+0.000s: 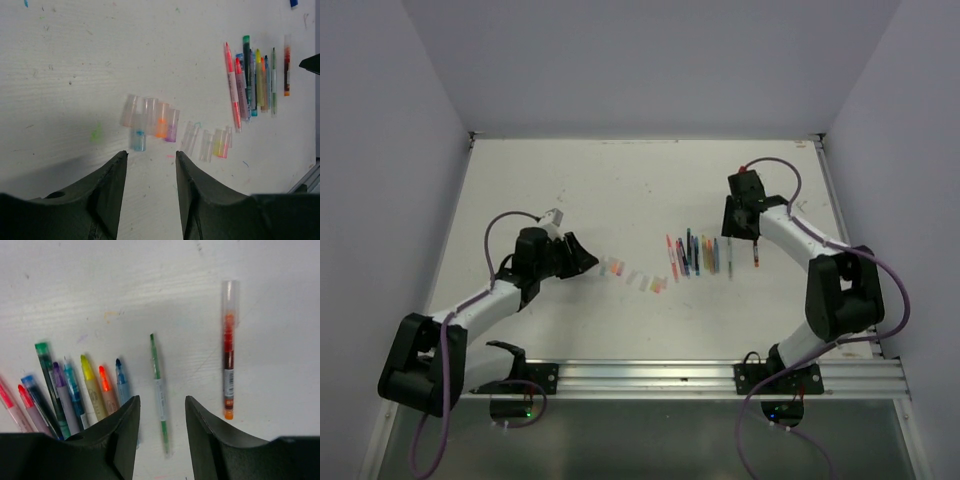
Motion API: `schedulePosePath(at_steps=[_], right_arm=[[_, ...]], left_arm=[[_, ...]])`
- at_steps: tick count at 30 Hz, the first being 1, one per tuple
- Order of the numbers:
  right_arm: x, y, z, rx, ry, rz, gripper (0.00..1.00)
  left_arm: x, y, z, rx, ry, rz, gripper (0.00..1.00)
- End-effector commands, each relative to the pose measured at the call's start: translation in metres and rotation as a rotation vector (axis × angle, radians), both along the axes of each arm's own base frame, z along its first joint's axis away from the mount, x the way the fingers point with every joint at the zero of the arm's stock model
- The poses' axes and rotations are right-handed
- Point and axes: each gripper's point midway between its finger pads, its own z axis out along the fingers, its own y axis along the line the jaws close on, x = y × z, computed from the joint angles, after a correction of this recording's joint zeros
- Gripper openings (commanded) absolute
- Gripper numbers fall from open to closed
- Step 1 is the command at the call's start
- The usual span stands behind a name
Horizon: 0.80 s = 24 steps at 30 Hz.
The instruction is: Open the pen caps
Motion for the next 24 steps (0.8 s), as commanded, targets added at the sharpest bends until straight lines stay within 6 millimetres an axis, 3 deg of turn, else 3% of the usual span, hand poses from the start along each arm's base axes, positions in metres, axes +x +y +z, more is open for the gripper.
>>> schedulePosePath(at_steps=[1,7,9,24], right_arm=[[0.012,-0.036,0.024,-0.042,-0.038,-0.095,0.45],[0.024,-0.082,0.014,-0.093,0.004,-0.205,0.44],[0.025,-0.086,0.007,-0.088,0.022,-0.215,0.44],[0.010,-0.071,-0.051,-0.008,0.116,-0.172,0.33]], left_arm=[[0.003,-0.005,0.022,-0.040,-0.082,-0.013,0.47],[-0.004,-0.007,0.024,-0.055,-0.092,-0.031,0.47],[-0.006,-0.007,0.023,-0.058,-0.088,-0.040,0.47],[-0.007,-0.007,0.031,-0.059,-0.100,-0.041,0.48]])
